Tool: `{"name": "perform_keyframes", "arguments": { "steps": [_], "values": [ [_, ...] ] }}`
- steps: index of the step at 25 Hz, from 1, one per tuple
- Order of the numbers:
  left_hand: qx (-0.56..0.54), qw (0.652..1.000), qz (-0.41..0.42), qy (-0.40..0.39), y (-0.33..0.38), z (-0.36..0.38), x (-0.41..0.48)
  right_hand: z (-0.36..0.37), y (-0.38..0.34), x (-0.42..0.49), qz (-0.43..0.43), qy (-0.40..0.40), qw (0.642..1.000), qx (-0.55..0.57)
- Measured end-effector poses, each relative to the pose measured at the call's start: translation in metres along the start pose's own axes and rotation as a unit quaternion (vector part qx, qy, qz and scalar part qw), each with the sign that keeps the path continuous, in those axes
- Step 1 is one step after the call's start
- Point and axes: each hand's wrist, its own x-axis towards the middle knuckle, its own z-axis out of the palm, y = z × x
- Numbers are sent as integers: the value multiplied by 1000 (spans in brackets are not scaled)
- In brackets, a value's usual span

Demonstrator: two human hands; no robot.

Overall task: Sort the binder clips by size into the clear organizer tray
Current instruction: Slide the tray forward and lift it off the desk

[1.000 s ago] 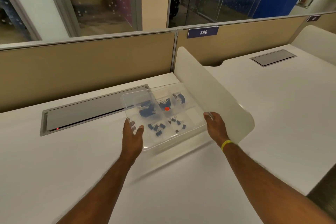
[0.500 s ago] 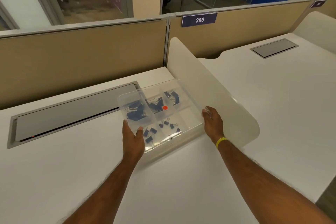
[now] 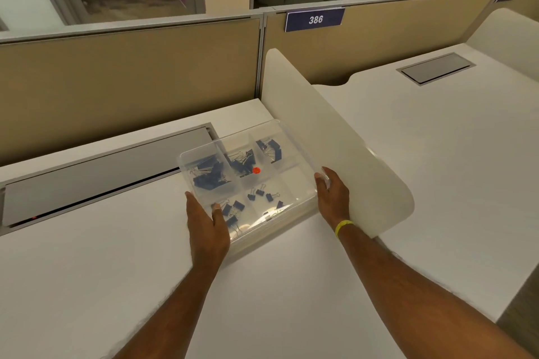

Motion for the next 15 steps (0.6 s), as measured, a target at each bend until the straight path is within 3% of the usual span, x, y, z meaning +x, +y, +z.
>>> {"name": "perform_keyframes", "arguments": {
  "steps": [15],
  "values": [
    [73, 997, 11, 36, -3, 4, -2, 9, 11, -1, -14, 15, 999, -42]
  ]
}}
